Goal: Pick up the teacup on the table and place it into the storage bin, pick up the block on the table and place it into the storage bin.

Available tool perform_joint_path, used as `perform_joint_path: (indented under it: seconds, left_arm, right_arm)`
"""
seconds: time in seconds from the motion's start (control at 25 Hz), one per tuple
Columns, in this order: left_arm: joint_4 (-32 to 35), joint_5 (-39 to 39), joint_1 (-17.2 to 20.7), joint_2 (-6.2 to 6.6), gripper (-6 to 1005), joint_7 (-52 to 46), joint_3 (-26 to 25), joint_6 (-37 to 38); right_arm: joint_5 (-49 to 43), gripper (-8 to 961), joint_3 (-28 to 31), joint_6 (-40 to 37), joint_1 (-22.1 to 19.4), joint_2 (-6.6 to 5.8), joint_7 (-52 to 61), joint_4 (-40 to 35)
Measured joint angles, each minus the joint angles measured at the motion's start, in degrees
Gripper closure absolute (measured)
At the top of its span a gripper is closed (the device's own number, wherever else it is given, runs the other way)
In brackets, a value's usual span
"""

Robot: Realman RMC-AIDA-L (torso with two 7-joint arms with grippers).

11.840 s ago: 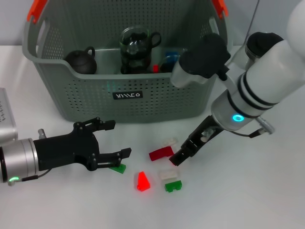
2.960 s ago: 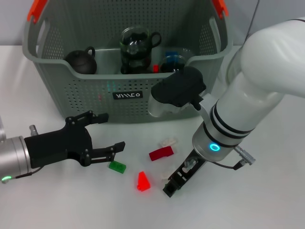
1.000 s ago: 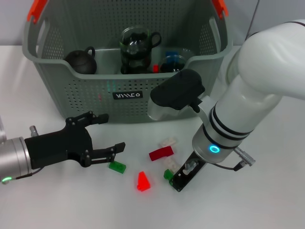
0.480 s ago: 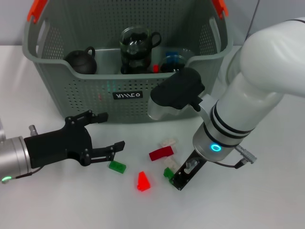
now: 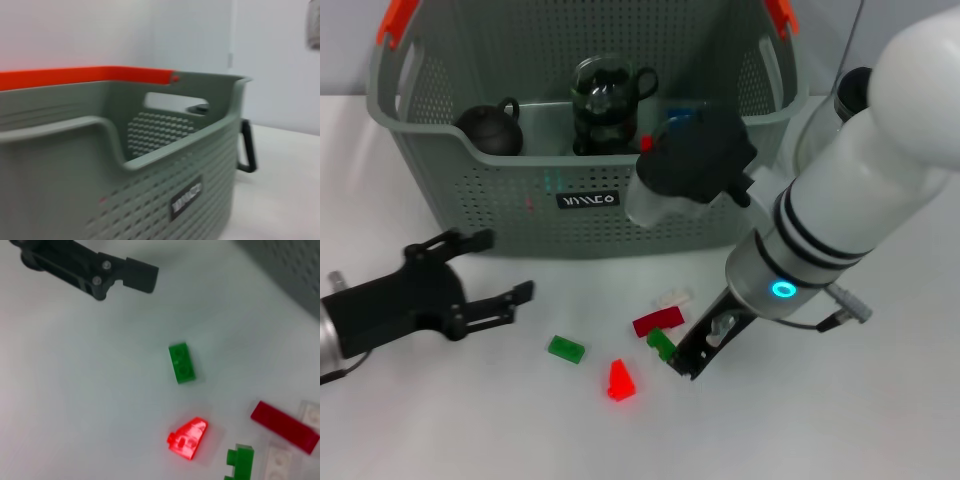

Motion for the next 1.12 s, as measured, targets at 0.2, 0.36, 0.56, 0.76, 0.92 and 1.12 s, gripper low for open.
perform_joint_path:
  seconds: [0.2,0.36,0.56,0.76,0.92,1.12]
  left_arm:
    - [1.1,0.0,2.5,0.03,122,-0.1,-3.2,1.0]
    - [1.3,0.0,2.9,-0.07,122,-0.2,-3.9,2.1]
    - [1.0,0.1,2.1,-0.2,122,-0.1,-3.7,2.3]
    - [0.9,0.0,1.5,-0.34,122,-0.2,-3.5,2.4]
    - [0.7,0.1,1.1,-0.48,122,-0.2,-3.5,2.5]
    - [0.5,0.1,1.0,-0.36,121,-0.2,-3.5,3.6]
  right_arm:
    - [-1.1,852,4.7,-3.8,-0.5,-0.07,-1.0,-7.2]
    - [-0.6,852,12.6,-9.0,2.4,0.05,-2.4,-16.0]
    - [1.9,852,25.4,-11.6,8.8,0.22,-6.7,-21.0]
    - [2.2,852,36.3,-5.8,14.9,-0.28,-14.4,-10.8]
    - [0.6,852,39.8,3.7,18.3,-2.42,-20.2,6.2]
    - [-2.8,778,39.8,11.6,18.0,-3.7,-22.3,14.5]
